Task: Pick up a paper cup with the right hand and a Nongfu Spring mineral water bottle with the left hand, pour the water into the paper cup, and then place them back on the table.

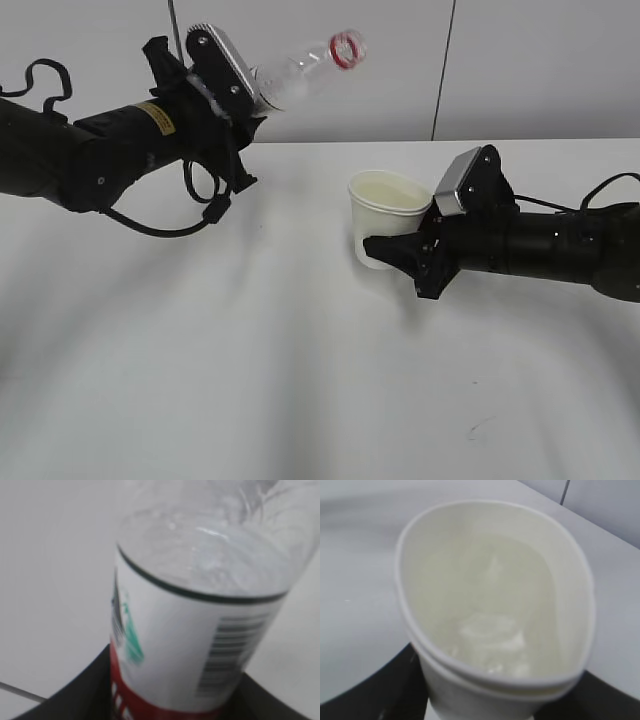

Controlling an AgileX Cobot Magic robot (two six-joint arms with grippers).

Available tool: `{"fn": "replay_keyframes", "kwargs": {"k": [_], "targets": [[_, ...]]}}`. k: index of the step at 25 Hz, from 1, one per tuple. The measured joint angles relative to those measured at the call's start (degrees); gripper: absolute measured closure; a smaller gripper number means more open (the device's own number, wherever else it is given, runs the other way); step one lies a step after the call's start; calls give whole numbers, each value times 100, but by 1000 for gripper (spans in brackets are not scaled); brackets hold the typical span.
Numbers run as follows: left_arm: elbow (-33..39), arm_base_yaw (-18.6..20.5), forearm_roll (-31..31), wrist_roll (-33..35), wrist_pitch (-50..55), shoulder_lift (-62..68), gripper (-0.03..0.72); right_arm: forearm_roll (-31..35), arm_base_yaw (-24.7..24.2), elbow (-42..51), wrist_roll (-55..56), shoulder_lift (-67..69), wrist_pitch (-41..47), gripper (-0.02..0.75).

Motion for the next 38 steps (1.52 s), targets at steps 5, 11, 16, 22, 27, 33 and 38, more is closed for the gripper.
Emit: {"fn": "replay_keyframes", "kwargs": {"k": [5, 11, 16, 22, 27, 33, 38], "targets": [[0, 0, -48, -1911, -10, 0, 365, 391, 0, 0, -52, 0, 0, 345], [558, 0, -48, -3263, -796, 0, 365, 1142, 0, 0, -253, 0, 10, 345], [1241, 0, -48, -3768, -1301, 0, 365, 1627, 0, 0, -548, 0, 10, 345], [1796, 0, -41, -4573, -1951, 0, 366, 2238, 0, 0, -895, 0, 10, 345], [1886, 0, 156, -4858, -2023, 5, 366, 2485, 0, 0, -1040, 17, 30, 345], [1886, 0, 538, -5258, -2672, 475, 366, 2729, 0, 0, -1196, 222, 30, 345], [1886, 0, 770, -5258, -2677, 609, 368, 2854, 0, 0, -1354, 317, 30, 345]]}}
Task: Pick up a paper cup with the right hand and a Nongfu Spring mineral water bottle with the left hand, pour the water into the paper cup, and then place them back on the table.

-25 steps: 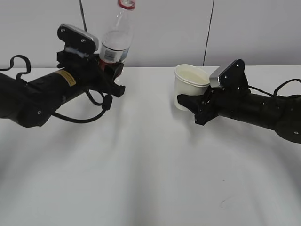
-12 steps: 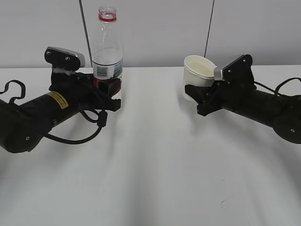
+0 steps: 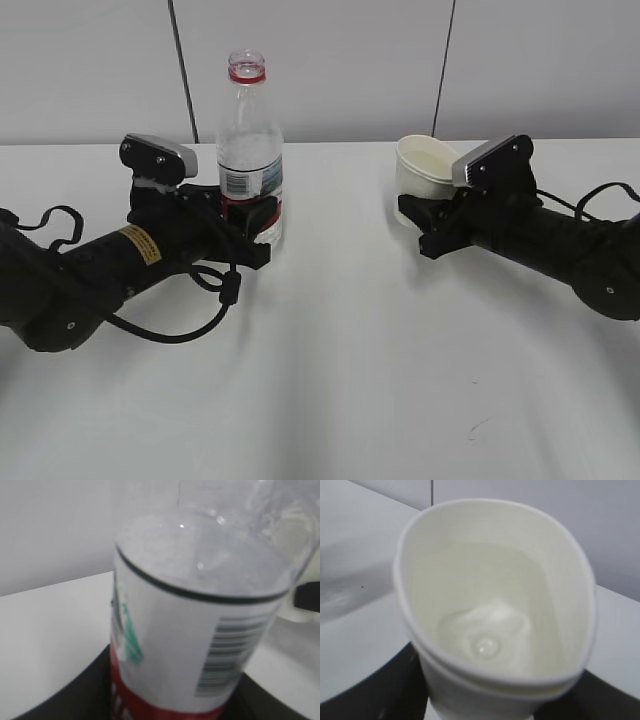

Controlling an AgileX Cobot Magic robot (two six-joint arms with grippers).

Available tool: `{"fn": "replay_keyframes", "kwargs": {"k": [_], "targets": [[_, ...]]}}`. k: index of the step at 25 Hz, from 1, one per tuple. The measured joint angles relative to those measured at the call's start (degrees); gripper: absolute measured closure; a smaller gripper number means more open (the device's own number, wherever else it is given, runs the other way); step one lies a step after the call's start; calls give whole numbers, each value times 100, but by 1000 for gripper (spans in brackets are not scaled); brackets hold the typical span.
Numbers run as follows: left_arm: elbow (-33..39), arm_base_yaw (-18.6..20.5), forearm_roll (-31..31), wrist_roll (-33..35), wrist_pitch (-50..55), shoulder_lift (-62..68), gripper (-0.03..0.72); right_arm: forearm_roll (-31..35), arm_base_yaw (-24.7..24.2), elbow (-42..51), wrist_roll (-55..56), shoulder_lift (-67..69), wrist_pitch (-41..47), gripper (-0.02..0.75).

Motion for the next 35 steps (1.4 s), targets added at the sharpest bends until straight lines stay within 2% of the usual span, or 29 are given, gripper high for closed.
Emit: {"fn": "replay_keyframes", "kwargs": {"k": [8, 21, 32, 35], "targets": [[0, 0, 771, 0, -32, 69, 368, 342, 0, 0, -64, 492, -442, 345], [0, 0, 1115, -113, -417, 607, 368, 413, 0, 0, -130, 549, -436, 345], [0, 0, 1126, -127, -462, 644, 368, 401, 0, 0, -143, 707, -427, 345], [0, 0, 1126, -127, -462, 644, 344, 401, 0, 0, -143, 707, -427, 345]]}}
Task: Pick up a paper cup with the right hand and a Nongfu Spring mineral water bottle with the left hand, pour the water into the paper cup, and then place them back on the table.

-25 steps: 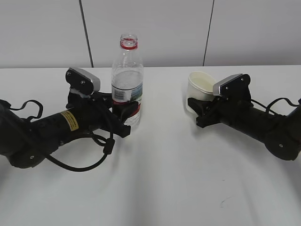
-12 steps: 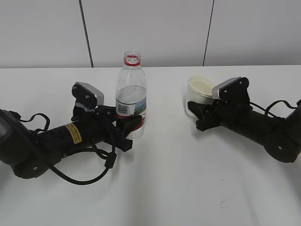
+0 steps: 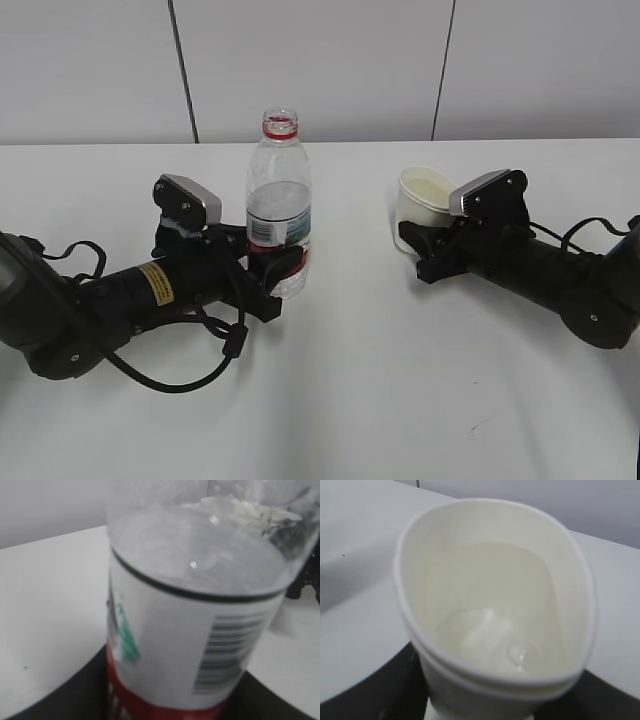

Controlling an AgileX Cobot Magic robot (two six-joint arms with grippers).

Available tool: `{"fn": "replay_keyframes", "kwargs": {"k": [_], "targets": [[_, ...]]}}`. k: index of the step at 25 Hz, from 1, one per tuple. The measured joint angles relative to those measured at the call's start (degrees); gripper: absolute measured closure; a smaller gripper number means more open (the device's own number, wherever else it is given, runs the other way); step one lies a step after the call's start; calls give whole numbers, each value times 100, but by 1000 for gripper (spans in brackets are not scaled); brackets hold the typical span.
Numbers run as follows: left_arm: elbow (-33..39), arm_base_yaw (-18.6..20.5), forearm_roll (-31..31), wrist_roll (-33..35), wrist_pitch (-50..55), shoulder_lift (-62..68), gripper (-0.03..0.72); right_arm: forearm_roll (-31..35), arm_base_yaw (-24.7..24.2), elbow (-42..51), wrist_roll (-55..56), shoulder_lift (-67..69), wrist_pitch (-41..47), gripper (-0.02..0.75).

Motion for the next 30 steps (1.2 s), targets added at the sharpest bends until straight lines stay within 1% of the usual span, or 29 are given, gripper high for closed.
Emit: {"fn": "replay_keyframes", "kwargs": {"k": [5, 9, 17, 19, 22, 24, 30], "targets": [[0, 0, 0, 0, -6, 5, 293, 10, 0, 0, 0, 0, 0, 345], [0, 0, 6, 0, -13, 5, 278, 10, 0, 0, 0, 0, 0, 344], [0, 0, 17, 0, -13, 5, 260, 10, 0, 0, 0, 0, 0, 296], [0, 0, 17, 0, -13, 5, 248, -14, 0, 0, 0, 0, 28, 267], [0, 0, 9, 0, -60, 5, 211, -38, 0, 0, 24, 0, 112, 176], [-5, 0, -17, 0, -92, 5, 187, -41, 0, 0, 36, 0, 158, 138], [-5, 0, -74, 26, -122, 5, 169, -41, 0, 0, 36, 0, 180, 123]]}}
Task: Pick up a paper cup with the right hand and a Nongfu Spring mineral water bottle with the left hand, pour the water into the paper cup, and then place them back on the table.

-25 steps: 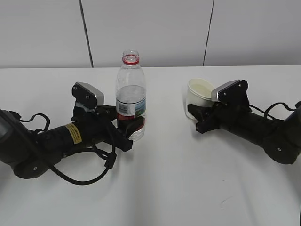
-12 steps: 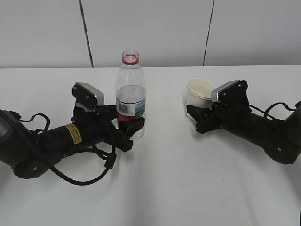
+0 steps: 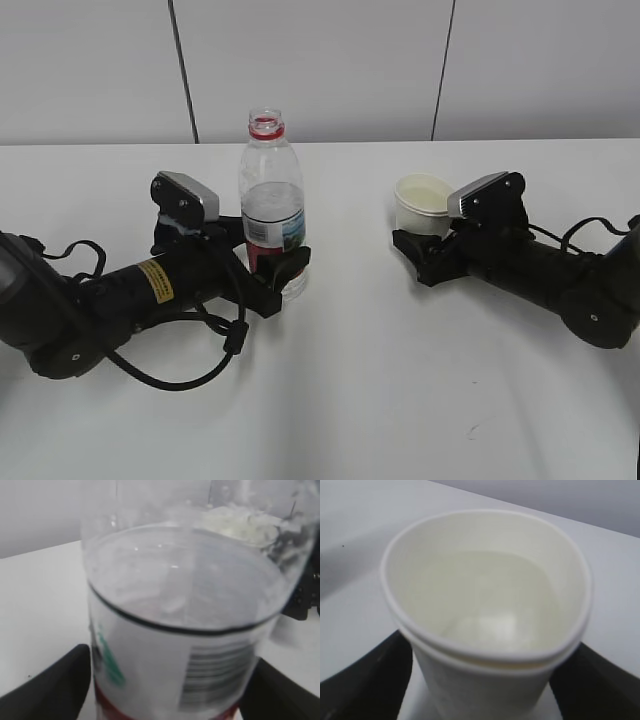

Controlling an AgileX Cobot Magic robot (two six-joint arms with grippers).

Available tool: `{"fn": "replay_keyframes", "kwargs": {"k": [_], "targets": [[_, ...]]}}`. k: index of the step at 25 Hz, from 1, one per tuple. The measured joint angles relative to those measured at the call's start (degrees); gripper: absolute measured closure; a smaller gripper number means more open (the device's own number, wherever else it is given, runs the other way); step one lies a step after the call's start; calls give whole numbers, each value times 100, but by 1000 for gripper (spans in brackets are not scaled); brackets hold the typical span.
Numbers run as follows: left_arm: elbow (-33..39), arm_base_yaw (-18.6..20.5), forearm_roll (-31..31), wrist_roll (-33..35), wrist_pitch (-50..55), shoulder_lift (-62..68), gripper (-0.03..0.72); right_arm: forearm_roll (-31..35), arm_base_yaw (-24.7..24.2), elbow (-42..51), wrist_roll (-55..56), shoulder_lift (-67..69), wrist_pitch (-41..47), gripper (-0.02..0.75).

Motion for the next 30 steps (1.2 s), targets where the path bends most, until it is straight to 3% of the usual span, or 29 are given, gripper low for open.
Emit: {"fn": "replay_keyframes", "kwargs": {"k": [5, 9, 13, 19, 26, 30], "targets": [[108, 42, -5, 11, -3, -26, 136, 43, 0, 0, 120, 0, 85, 122], [499, 298, -24, 17, -3, -200, 119, 76, 0, 65, 155, 0, 85, 122], [876, 553, -69, 17, -3, -430, 117, 187, 0, 374, 155, -132, 98, 121], [1248, 615, -133, 53, -10, -670, 117, 526, 0, 926, 128, -526, -72, 121], [1480, 925, -988, 516, -5, -752, 117, 1933, -37, 1258, -632, -693, -93, 121], [1480, 1116, -1901, 787, -5, -752, 117, 2646, -208, 1279, -844, -693, -124, 121]]}}
